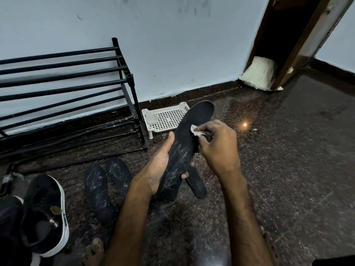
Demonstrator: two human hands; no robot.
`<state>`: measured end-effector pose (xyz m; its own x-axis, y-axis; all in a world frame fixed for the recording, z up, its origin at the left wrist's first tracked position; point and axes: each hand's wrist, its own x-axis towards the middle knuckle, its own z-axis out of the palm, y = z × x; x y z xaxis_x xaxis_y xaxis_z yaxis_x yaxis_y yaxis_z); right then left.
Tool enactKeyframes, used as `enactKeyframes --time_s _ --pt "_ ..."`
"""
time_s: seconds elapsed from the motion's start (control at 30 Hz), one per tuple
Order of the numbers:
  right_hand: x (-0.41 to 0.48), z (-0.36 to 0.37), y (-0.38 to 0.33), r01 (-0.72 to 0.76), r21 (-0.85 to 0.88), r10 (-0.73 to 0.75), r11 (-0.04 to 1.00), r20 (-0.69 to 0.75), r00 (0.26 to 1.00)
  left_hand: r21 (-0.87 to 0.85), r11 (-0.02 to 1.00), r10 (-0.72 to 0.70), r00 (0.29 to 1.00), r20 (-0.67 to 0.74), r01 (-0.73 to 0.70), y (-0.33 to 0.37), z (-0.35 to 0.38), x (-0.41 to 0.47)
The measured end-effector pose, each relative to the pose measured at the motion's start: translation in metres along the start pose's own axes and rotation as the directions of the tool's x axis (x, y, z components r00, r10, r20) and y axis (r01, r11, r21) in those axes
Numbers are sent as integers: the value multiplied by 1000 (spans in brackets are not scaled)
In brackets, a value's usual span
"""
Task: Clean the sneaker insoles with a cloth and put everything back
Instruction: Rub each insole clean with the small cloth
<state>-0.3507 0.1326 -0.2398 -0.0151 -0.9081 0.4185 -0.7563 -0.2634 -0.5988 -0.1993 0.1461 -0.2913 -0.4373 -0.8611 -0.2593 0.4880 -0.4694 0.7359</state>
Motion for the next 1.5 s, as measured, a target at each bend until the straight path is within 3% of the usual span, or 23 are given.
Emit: enactKeyframes --time_s 0.07,0.17,0.23,0.33,0.43,0.5,0.6,0.63,0.73,0.8,0.83,0.9,0.97,1.03,1.13,1.2,1.23,1.3,1.4,1.43,1.5 --pt "1 3 -11 61 59 -60 996 -20 998 -28 1000 0 1000 20 1 1 6 -1" --pt "-1 6 -21 141 191 -170 971 142 975 -177 984 -8 999 39 15 2 11 -4" --pt "-2 3 -11 77 138 -106 987 219 970 -126 992 14 1000 18 -12 0 3 -2" --pt "-1 -1 4 -48 25 47 999 21 999 -11 1000 19 999 34 -19 -4 -4 -1" --pt "3 3 -9 -10 62 17 998 -115 993 -41 999 10 994 107 -6 -4 0 -3" --pt "2 3 -17 87 144 -91 986 17 996 -94 996 12 989 146 1 -1 0 -5" --pt "-2 -5 -10 88 172 -131 981 261 956 -122 993 19 988 153 0 1 -2 -7" --pt "-2 -7 -4 64 135 -95 989 234 968 -108 994 15 988 152 1 1 -2 -6" --pt "3 -10 4 -10 -10 9 1000 -44 999 -49 996 -61 984 167 70 -4 -3 -5" --pt "9 -11 -2 -13 -3 12 1000 -197 980 16 996 -88 971 222 87 -5 -1 -6" --pt "11 -12 -6 5 23 0 1000 -200 980 23 997 -80 966 246 77 -4 1 -7" --pt "12 -16 -12 63 95 -62 993 -10 998 -23 998 -53 966 251 61 -1 4 -10" --pt "6 -19 -11 74 165 -115 984 258 959 -67 996 -41 975 219 57 1 -1 -10" --pt "1 -22 -1 44 143 -90 989 329 940 -24 998 -58 974 217 65 1 -6 -10" --pt "6 -29 16 -13 -32 14 999 20 1000 34 998 -57 960 274 49 -1 -5 -9" --pt "13 -31 13 -33 -30 27 999 -179 983 38 998 -66 946 318 57 -1 0 -9" --pt "16 -30 6 -18 12 20 1000 -193 981 25 998 -63 941 333 59 -1 1 -8" --pt "15 -29 -9 48 81 -46 996 -36 998 -4 999 -47 938 342 52 1 2 -8" --pt "5 -31 -12 57 178 -108 982 288 952 -17 999 -39 951 306 46 3 -1 -12" --pt "3 -32 -7 27 179 -80 983 297 951 -31 998 -42 953 300 53 3 -2 -13" --pt "5 -34 6 10 67 -17 998 115 993 -44 997 -51 950 309 68 1 -2 -13"
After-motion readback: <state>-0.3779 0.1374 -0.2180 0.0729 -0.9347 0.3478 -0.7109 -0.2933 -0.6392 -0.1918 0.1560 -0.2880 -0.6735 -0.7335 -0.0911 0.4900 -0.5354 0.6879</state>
